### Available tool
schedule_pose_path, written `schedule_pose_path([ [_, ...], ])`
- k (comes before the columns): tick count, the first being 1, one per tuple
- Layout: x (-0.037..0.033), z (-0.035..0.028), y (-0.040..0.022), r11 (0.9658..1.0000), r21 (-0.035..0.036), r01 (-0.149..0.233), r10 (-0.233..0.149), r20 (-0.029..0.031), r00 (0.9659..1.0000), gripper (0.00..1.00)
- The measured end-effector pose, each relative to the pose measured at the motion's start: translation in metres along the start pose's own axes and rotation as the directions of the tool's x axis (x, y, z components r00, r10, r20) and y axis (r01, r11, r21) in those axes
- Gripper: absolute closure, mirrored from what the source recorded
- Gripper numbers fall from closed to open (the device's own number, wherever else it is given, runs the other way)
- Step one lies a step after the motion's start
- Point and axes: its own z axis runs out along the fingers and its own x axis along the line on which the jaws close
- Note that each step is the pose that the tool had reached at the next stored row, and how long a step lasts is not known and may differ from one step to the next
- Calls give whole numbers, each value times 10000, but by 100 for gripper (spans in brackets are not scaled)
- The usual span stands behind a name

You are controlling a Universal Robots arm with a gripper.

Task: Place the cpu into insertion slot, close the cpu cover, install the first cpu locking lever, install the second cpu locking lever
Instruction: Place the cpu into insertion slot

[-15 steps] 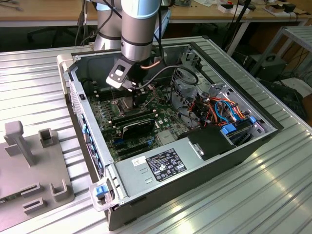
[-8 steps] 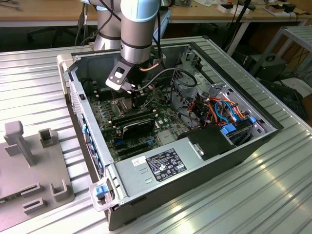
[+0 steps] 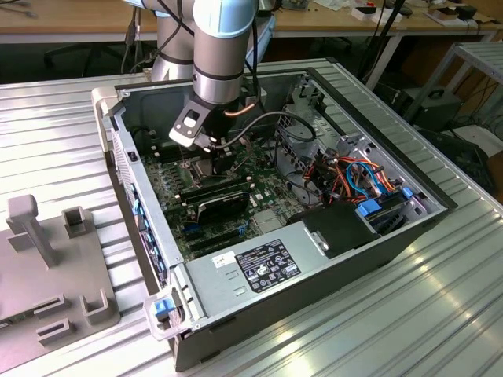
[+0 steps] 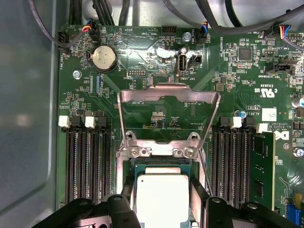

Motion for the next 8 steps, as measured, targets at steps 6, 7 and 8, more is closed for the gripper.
schedule_pose_path([
  [6,-10,0,0,10000,1,-55,55,2,10000,45],
  [7,-11,0,0,10000,2,-80,80,3,10000,45],
  [8,-11,0,0,10000,2,-86,86,3,10000,45],
])
